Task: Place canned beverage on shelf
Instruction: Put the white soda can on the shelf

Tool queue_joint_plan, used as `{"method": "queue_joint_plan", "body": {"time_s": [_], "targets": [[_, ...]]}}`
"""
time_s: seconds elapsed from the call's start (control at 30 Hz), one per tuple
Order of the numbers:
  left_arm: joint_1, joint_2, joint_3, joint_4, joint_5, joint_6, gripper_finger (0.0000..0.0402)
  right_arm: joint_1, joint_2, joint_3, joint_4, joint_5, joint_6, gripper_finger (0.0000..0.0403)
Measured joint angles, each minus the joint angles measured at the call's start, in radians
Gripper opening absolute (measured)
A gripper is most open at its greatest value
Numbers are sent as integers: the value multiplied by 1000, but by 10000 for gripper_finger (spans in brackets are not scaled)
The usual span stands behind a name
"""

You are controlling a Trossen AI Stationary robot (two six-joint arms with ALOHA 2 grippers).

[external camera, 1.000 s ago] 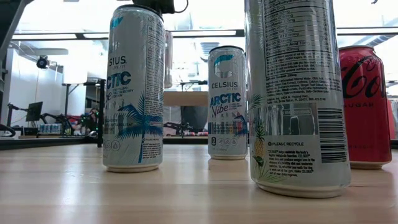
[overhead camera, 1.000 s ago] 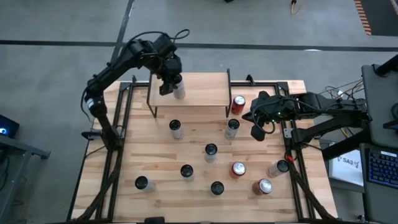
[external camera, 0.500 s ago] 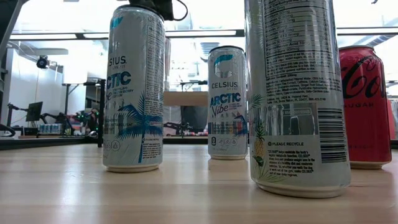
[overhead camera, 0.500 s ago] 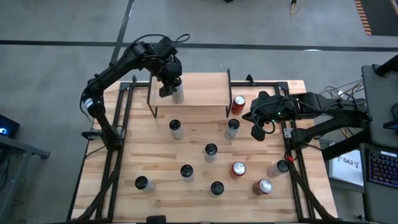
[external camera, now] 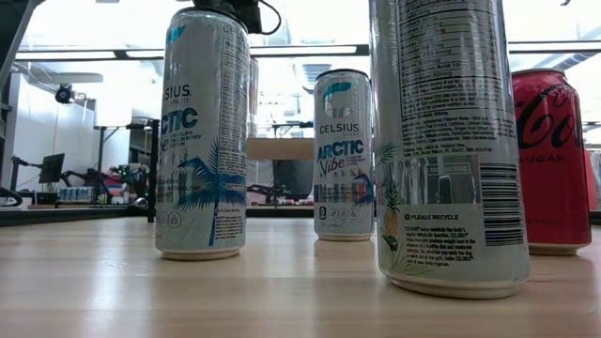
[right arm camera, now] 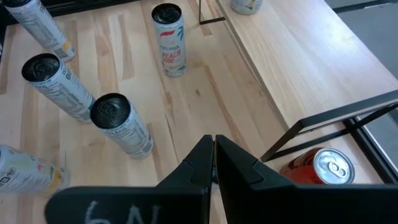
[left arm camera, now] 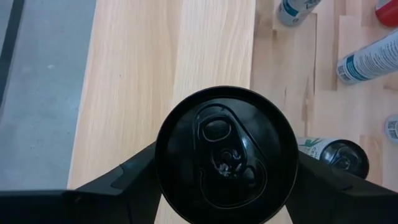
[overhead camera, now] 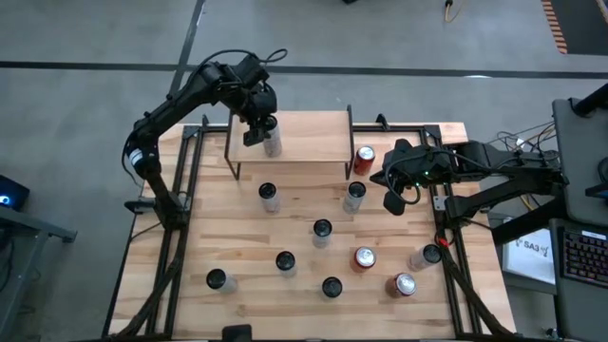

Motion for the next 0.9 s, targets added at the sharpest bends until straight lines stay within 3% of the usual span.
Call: {"method": "queue_joint_plan", "body": {"time_s": [0.23,0.5,0.9], "targets": [[0,0,-1,5,-2,-12,256,0,0,0,0,0,-21,9],[0,5,-5,4,-8,-14,290,0,0,0,0,0,-22,9],[0,-11,44,-13,-7,-14,294,0,0,0,0,0,-21,9]]}}
